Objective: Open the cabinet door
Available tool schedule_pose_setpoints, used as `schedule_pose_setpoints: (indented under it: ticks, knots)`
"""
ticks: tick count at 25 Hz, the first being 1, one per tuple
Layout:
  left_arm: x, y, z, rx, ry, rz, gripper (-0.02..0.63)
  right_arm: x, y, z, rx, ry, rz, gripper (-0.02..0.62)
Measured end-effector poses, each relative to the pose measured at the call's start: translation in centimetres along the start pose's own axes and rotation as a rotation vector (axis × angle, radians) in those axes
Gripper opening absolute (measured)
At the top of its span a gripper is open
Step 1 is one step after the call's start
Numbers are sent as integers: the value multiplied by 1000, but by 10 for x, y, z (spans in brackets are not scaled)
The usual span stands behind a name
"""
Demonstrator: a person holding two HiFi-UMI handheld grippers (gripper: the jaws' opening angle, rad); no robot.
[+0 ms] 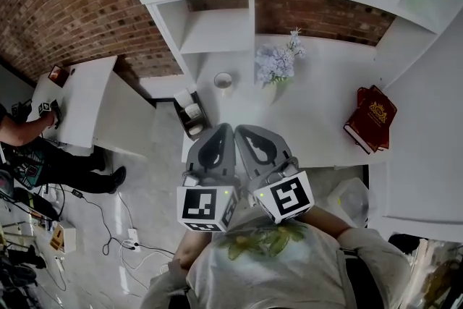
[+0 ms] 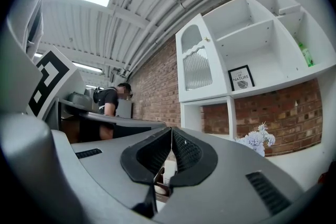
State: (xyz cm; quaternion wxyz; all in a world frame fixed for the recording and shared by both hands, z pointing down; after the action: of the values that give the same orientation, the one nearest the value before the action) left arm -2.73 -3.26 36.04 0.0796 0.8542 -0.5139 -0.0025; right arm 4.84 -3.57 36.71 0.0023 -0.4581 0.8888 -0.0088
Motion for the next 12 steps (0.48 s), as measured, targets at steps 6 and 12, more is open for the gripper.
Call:
schedule_pose_setpoints:
  ticks: [6,12]
  knots:
    - [24,25,18,12,-5,-52,9,34,-9,15,14,-21,-23,23]
    - [42,42,27,42,-19,-111,9,58,-19,21,-13,-45,-22,25]
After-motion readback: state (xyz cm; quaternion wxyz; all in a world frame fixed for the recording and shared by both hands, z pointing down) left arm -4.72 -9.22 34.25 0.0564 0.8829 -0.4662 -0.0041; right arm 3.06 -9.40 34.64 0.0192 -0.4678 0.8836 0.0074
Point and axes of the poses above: the fingertips, and each gripper's own axes: x forward along the fingers, y to its left, z out of its top, the point moved 5 cm from there along -x, backward along the fingers, and after that the axes turned 7 degrees about -z, right-handed, at the moved point
